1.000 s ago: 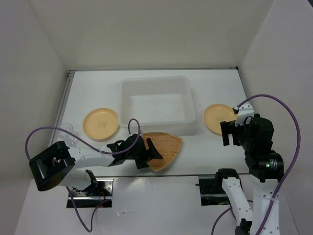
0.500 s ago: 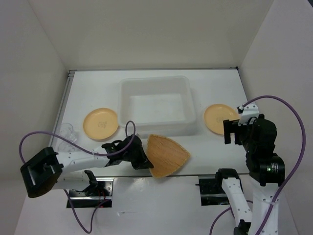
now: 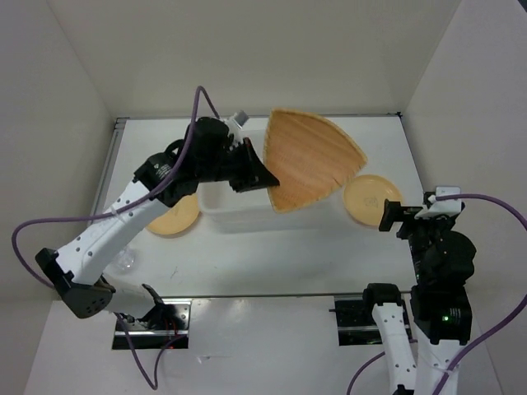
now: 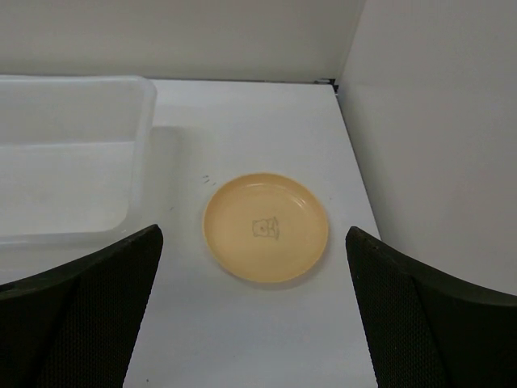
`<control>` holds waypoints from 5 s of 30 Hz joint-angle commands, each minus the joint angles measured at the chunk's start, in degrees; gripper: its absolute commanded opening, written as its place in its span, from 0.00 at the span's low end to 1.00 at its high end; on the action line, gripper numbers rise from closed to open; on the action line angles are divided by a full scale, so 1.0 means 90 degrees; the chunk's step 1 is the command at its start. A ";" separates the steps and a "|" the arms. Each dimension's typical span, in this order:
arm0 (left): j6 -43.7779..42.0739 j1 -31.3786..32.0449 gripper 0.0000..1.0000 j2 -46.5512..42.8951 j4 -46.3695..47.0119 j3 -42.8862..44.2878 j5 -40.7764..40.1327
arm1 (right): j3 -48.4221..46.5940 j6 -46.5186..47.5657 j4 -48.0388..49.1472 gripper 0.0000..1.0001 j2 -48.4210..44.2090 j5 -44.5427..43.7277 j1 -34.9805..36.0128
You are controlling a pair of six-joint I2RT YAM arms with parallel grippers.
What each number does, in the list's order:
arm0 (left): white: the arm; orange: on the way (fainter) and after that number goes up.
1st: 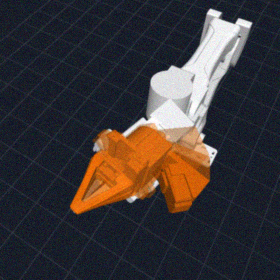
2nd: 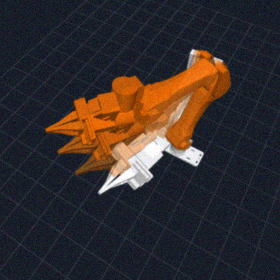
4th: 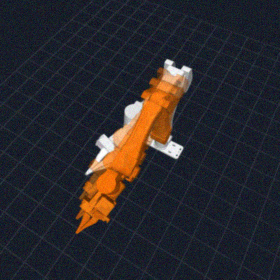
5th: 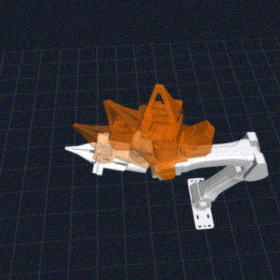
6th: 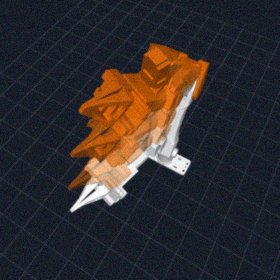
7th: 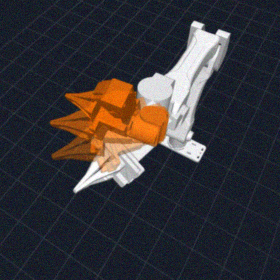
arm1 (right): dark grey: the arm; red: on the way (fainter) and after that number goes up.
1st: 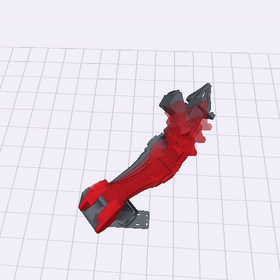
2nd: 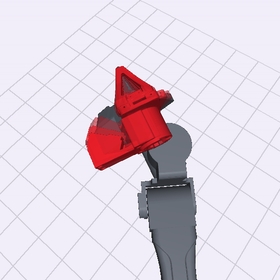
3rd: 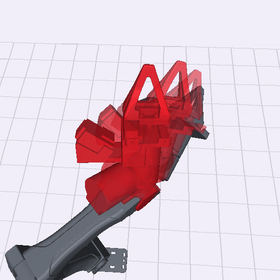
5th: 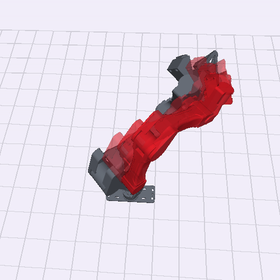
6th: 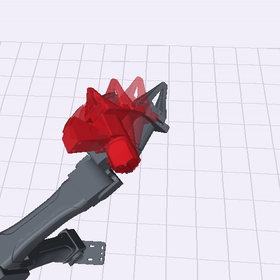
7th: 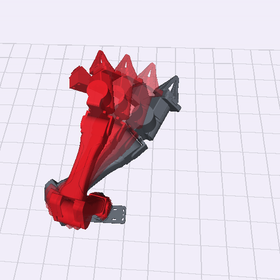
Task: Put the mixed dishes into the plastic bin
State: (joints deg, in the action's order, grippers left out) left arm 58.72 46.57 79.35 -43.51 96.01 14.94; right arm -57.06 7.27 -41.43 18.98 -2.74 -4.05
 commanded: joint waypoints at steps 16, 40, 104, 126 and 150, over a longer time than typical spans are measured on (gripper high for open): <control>0.3338 -0.1170 0.00 0.2325 0.2979 -0.1410 -0.2928 | 0.1310 0.0130 0.1322 0.98 -0.1836 0.0999 0.0441; 0.3575 -0.1043 0.71 0.3869 0.3399 -0.1148 -0.2090 | 0.1427 0.0071 0.1507 0.98 -0.1592 0.0881 0.0441; -0.3732 -0.4382 1.00 -0.0965 0.1642 -0.1977 -0.2842 | -0.3308 0.0403 -0.0572 0.00 1.1417 0.2209 -0.2753; -0.2530 -0.4500 0.94 -0.1395 0.0294 -0.2337 -0.2569 | -0.8835 0.2864 -0.3267 0.00 1.1474 0.5686 -0.1553; -0.2393 -0.4617 0.98 -0.1474 0.0078 -0.2923 -0.2510 | -1.0243 0.3392 -0.3474 0.01 1.3564 0.3587 0.1817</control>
State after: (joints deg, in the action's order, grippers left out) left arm 37.85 5.43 64.29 -43.55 69.84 -8.67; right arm -147.11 37.89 -73.08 140.05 30.85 11.22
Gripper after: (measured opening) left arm 0.974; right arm 0.025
